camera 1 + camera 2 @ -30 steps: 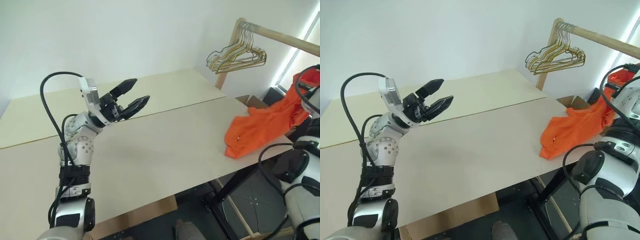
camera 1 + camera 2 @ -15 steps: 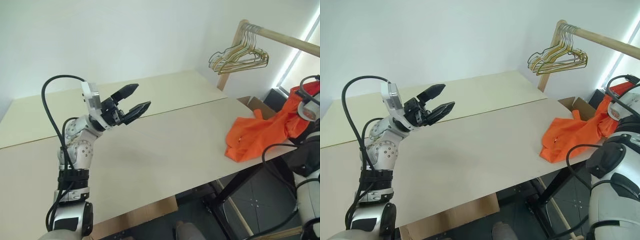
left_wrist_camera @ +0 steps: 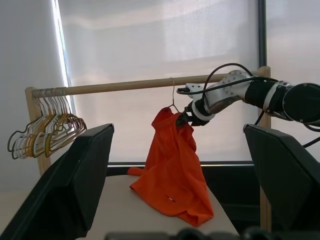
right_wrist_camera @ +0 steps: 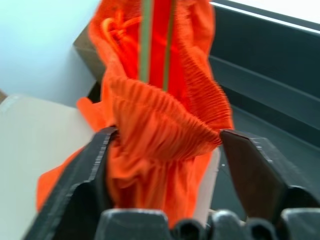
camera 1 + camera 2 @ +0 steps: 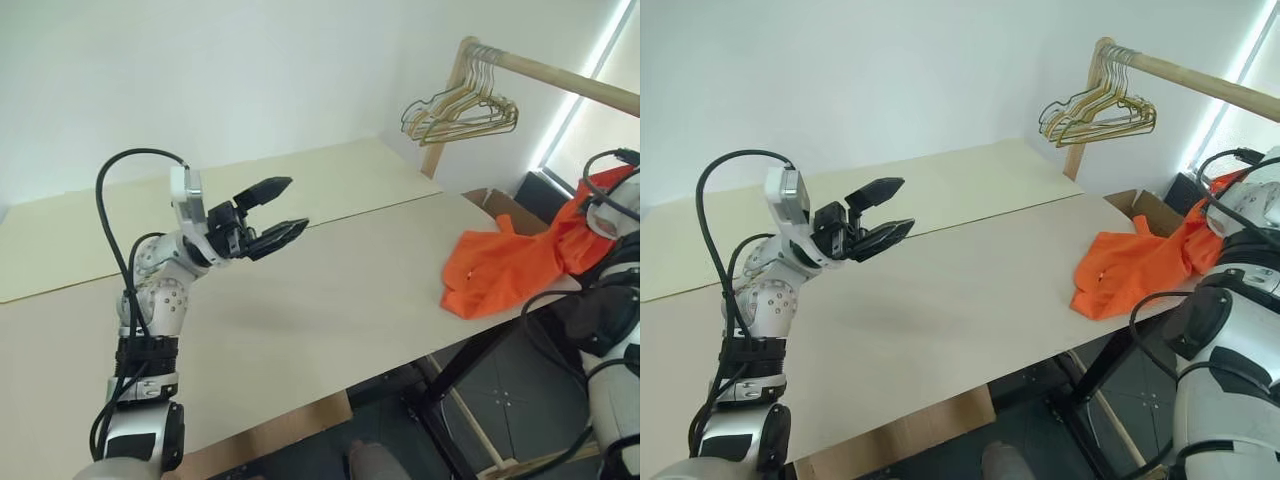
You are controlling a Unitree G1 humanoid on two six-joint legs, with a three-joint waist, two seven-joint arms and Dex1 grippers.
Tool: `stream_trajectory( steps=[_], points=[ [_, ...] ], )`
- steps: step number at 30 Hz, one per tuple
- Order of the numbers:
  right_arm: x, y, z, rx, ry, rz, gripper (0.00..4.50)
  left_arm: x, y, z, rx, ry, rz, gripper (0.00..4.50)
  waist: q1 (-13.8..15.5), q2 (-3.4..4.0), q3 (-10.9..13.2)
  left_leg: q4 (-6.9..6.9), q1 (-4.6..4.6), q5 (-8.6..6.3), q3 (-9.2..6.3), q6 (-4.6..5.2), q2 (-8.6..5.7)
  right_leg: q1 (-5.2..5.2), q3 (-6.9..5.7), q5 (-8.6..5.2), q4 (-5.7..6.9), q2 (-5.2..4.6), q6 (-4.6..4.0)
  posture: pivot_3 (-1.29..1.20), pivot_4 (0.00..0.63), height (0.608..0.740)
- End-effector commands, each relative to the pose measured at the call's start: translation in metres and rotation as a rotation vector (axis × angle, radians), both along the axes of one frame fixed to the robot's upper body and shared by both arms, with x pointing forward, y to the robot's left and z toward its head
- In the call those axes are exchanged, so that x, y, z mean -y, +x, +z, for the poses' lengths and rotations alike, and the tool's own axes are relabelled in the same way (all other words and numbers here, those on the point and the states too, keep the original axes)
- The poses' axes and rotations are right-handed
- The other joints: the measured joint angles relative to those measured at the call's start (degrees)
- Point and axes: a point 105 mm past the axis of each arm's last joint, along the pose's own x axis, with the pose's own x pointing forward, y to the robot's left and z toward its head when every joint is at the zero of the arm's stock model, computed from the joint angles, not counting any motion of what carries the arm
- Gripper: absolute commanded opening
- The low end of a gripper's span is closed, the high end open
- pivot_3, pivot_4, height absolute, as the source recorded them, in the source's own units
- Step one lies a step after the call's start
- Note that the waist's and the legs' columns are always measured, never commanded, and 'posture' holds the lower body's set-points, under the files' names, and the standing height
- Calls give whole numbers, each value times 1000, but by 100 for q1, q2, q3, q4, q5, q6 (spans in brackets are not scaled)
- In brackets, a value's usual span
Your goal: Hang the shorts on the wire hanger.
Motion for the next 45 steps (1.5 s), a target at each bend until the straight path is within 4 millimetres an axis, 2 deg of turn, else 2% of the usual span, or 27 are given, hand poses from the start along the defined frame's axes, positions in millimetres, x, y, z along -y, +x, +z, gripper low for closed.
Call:
stream_trajectory(
  steps=[1,5,12,16,20,25,30,37,42,45],
  points=[
    [0,-2,18,47,-36,-22,4448,1,-1,11,43,0,-31,4500,-44,1,1,0,0,0,1,0,0,0,3,1,0,0,1,-297,0,740],
    [-2,-3,22,46,-73,-36,4448,1,0,14,52,-12,-40,4500,-159,3,2,-1,-1,0,2,0,0,1,8,2,2,1,4,-281,0,740],
    [-4,-7,24,23,-144,-76,4448,2,-4,12,62,-23,-38,4500,-179,5,3,-4,1,0,5,0,1,1,15,2,6,2,5,-252,0,740],
    [2,-24,38,2,-374,-193,4448,0,-5,12,69,-27,-15,4500,-148,6,4,-5,0,0,4,0,1,1,15,2,4,1,7,-231,0,740],
    [-3,-33,60,86,-509,-226,4448,-1,-6,10,73,-10,-2,4500,-83,13,8,-6,0,0,7,0,-1,0,20,4,2,-1,12,-222,0,740],
    [-26,-33,102,199,-758,-207,4448,-3,-8,11,76,-20,2,4500,-37,24,16,-8,11,0,18,0,0,0,36,3,7,4,16,-211,0,740],
    [-46,-23,123,282,-901,-109,4448,-2,-10,10,76,-28,2,4500,0,21,17,-12,53,0,24,1,-2,2,46,6,4,4,19,-198,0,740],
    [-74,-6,132,331,-1041,49,4448,-10,-11,7,67,-36,49,4500,30,21,18,-37,54,-1,32,1,-3,3,56,11,-26,3,24,-176,0,740],
    [-118,14,130,392,-1126,308,4448,-20,-10,4,69,-22,125,4500,47,19,19,-55,68,-1,41,1,-3,4,68,12,-29,3,25,-149,0,740],
    [-157,27,121,388,-1211,525,4448,-32,-12,0,64,9,177,4500,82,18,19,-59,74,-1,43,1,-3,4,69,13,-29,3,24,-132,0,740]
  ],
)
